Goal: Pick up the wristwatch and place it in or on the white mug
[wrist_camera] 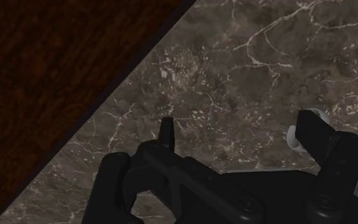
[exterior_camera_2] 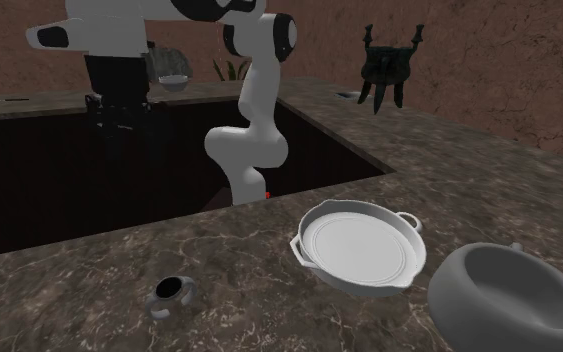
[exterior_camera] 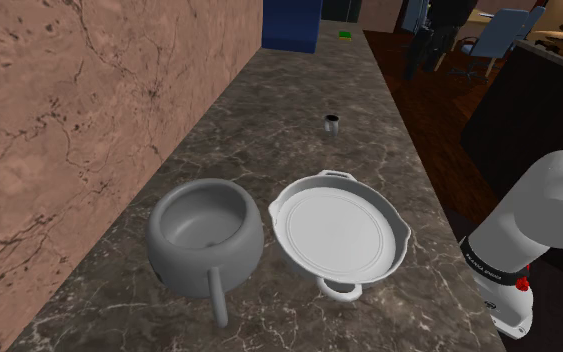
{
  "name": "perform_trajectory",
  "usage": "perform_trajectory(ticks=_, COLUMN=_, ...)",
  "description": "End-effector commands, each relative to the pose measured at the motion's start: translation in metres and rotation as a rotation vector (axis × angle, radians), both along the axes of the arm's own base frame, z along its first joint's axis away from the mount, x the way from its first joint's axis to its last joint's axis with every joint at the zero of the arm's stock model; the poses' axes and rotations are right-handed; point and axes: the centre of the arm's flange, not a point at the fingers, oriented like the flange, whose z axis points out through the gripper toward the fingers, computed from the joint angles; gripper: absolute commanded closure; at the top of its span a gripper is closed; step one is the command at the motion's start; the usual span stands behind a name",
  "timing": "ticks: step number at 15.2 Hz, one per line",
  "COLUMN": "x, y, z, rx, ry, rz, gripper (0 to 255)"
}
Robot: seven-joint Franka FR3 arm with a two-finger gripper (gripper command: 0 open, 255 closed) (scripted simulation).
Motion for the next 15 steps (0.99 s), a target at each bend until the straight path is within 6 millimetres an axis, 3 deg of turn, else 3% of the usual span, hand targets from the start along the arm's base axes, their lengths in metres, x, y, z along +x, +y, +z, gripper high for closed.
perform_trajectory(ticks=1, x=0.0, y=0.0, z=0.0, rx=0.0, ry=0.0, rz=0.0, gripper=0)
perform_trajectory(ticks=15, x=0.127, y=0.118, z=-0.083, rx=0.008, ry=0.088, rz=0.021, gripper=0)
